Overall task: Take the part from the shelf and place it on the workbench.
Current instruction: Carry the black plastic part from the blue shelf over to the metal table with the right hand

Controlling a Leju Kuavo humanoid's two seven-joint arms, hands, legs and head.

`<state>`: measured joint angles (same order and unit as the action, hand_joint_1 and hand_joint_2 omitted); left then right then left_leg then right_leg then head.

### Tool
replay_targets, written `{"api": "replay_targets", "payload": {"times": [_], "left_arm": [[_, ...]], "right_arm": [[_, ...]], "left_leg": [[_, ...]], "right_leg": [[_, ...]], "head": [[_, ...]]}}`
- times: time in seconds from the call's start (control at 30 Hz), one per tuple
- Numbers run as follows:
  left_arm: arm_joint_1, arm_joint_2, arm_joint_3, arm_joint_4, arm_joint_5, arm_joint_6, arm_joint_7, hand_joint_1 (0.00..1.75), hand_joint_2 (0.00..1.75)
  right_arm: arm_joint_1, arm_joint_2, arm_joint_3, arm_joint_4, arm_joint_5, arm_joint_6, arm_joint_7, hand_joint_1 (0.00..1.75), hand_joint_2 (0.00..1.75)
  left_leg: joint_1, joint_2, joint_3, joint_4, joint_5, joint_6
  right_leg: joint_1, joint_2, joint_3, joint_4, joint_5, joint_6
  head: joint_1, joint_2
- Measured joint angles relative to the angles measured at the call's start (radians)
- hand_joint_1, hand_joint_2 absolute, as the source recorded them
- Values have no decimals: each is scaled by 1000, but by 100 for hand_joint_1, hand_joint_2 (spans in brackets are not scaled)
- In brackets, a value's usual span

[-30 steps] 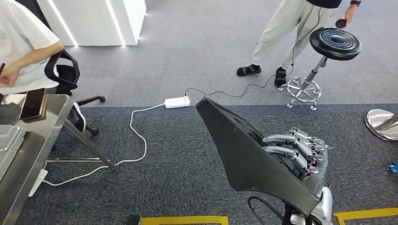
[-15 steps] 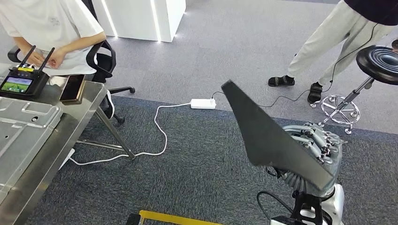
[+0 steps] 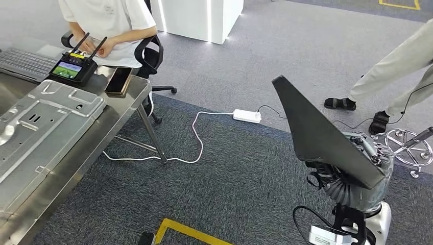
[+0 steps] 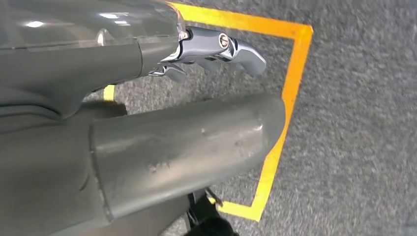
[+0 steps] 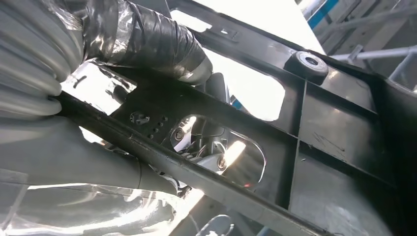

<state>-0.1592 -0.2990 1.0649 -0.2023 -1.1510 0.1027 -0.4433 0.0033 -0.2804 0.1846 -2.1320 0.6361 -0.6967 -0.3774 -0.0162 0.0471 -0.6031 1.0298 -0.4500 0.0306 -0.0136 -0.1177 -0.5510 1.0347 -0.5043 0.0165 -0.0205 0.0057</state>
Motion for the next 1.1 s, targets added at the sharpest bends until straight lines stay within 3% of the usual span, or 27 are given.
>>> {"api": "replay_targets", "payload": {"times": [0.03, 0.1, 0.17, 0.2, 0.23, 0.27, 0.3, 0.33, 0.37, 0.43, 0.47, 0.53, 0.57, 0.6, 0.67, 0.73, 0.77, 0.8, 0.83, 0.9, 0.97, 1.03, 1.1], "left_arm": [[1, 0, 0, 0, 0, 0, 0, 0, 0], [1, 1, 0, 0, 1, 0, -2, 0, 0], [-2, 1, 0, 0, 2, -4, -5, 0, 0], [-3, 1, 0, 0, 1, -10, -5, 0, 0], [-3, 2, 0, 0, 0, -19, -6, 0, 0], [-2, 4, 0, 0, -2, -30, -6, 0, 0], [-2, 7, 0, 0, -4, -41, -5, 0, 0], [-3, 9, 0, 0, -5, -49, -5, 0, 0], [-3, 12, -1, 0, -5, -54, -4, 0, 0], [-5, 16, -1, 0, -6, -57, -2, 0, 0], [-5, 18, -2, 0, -6, -55, -2, 0, 0], [-3, 22, -2, 0, -4, -49, -1, 0, 0], [-2, 24, -2, 0, -3, -46, -1, 0, 0], [-2, 25, -2, 0, -2, -43, 0, 0, 0], [-4, 26, -2, 0, -1, -40, 1, 0, 0], [-4, 27, -3, 0, -1, -39, 1, 0, 0], [-3, 27, -4, 0, 0, -40, 2, 0, 0], [-2, 28, -4, 0, 2, -41, 2, 0, 0], [-2, 29, -4, 0, 5, -43, 4, 0, 0], [-3, 31, -4, 0, 13, -47, 6, 0, 0], [-3, 32, -4, 0, 17, -49, 6, 0, 0], [-1, 34, -4, 0, 18, -48, 6, 0, 0], [0, 35, -4, 0, 17, -48, 6, 0, 0]], "right_arm": [[1, 0, -6, 0, 0, 0, -1, 175, 175], [6, 0, -20, -2, -2, 0, -3, 175, 175], [15, -1, -35, -4, -3, 0, -6, 175, 175], [19, -1, -41, -4, -5, 0, -7, 175, 175], [21, -1, -45, -4, -6, 0, -7, 175, 175], [23, -1, -49, -4, -8, 1, -7, 175, 175], [23, -2, -52, -4, -10, 2, -7, 175, 175], [22, -2, -56, -4, -12, 2, -7, 175, 175], [22, -2, -60, -3, -14, 3, -7, 175, 175], [22, -2, -68, -2, -20, 5, -7, 175, 175], [22, -2, -71, -2, -23, 6, -6, 175, 175], [22, -2, -78, -1, -30, 12, -6, 175, 175], [21, -2, -81, -1, -34, 15, -6, 175, 175], [21, -2, -85, -1, -37, 18, -7, 175, 175], [22, -2, -93, -1, -41, 19, -9, 175, 175], [23, -2, -100, -1, -43, 19, -9, 175, 175], [23, -2, -103, -1, -45, 19, -9, 175, 175], [23, -2, -107, -1, -46, 20, -9, 175, 175], [23, -2, -111, -1, -47, 20, -9, 175, 175], [23, -2, -121, -1, -49, 22, -9, 175, 175], [23, -2, -129, -1, -52, 25, -9, 175, 175], [23, -2, -136, -1, -55, 27, -10, 175, 175], [24, -2, -144, -1, -57, 29, -11, 175, 175]], "left_leg": [[2, -11, 3, -6, 3, 5], [7, -33, 11, -19, 10, 17], [9, -54, 14, -22, 11, 24], [8, -66, 14, -21, 11, 26], [8, -80, 14, -20, 10, 26], [8, -94, 14, -17, 10, 26], [9, -109, 15, -14, 8, 24], [10, -123, 15, -9, 6, 21], [9, -136, 13, -4, 3, 17], [10, -160, 3, 5, 0, 7], [11, -172, -2, 6, 2, 1], [15, -187, -8, 6, 3, -11], [14, -176, -12, 14, -3, -15], [12, -150, -24, 41, -20, -19], [12, -87, -77, 152, -77, -25], [17, -59, -135, 266, -116, -30], [19, -56, -142, 277, -109, -30], [20, -52, -128, 249, -85, -29], [19, -43, -96, 187, -50, -26], [11, 0, -28, 56, -3, -15], [0, 23, -3, 3, 4, -4], [0, 1, -1, -5, 8, 5], [6, -22, 7, -19, 15, 16]], "right_leg": [[-2, 5, 3, 2, -4, 5], [-7, 49, -13, 48, -37, 12], [-8, 98, -73, 165, -96, 14], [-8, 107, -107, 226, -117, 15], [-9, 111, -131, 262, -121, 16], [-10, 112, -139, 263, -104, 17], [-11, 116, -127, 226, -69, 17], [-14, 129, -101, 162, -27, 17], [-18, 157, -76, 99, 3, 17], [-22, 202, -47, 27, 24, 16], [-21, 209, -46, 22, 20, 14], [-21, 184, -41, 15, 22, 6], [-22, 171, -36, 10, 24, -1], [-23, 156, -31, 5, 25, -7], [-18, 126, -25, 0, 23, -17], [-13, 94, -22, 0, 20, -21], [-11, 80, -21, 0, 17, -21], [-10, 67, -18, 0, 15, -21], [-10, 55, -13, 0, 11, -19], [-6, 34, -3, 0, 4, -12], [-2, 14, 3, -2, 0, -3], [-2, -2, 9, -5, -4, 7], [-5, 31, 4, 21, -27, 15]], "head": [[0, 0], [1, 0], [1, 0], [2, 0], [2, 0], [2, 0], [2, 0], [2, 0], [2, 0], [1, 0], [1, 0], [1, 0], [1, 0], [0, 0], [-1, 0], [-2, 0], [-2, 0], [-2, 0], [-2, 0], [-2, 0], [-2, 0], [-2, 0], [-2, 0]]}}
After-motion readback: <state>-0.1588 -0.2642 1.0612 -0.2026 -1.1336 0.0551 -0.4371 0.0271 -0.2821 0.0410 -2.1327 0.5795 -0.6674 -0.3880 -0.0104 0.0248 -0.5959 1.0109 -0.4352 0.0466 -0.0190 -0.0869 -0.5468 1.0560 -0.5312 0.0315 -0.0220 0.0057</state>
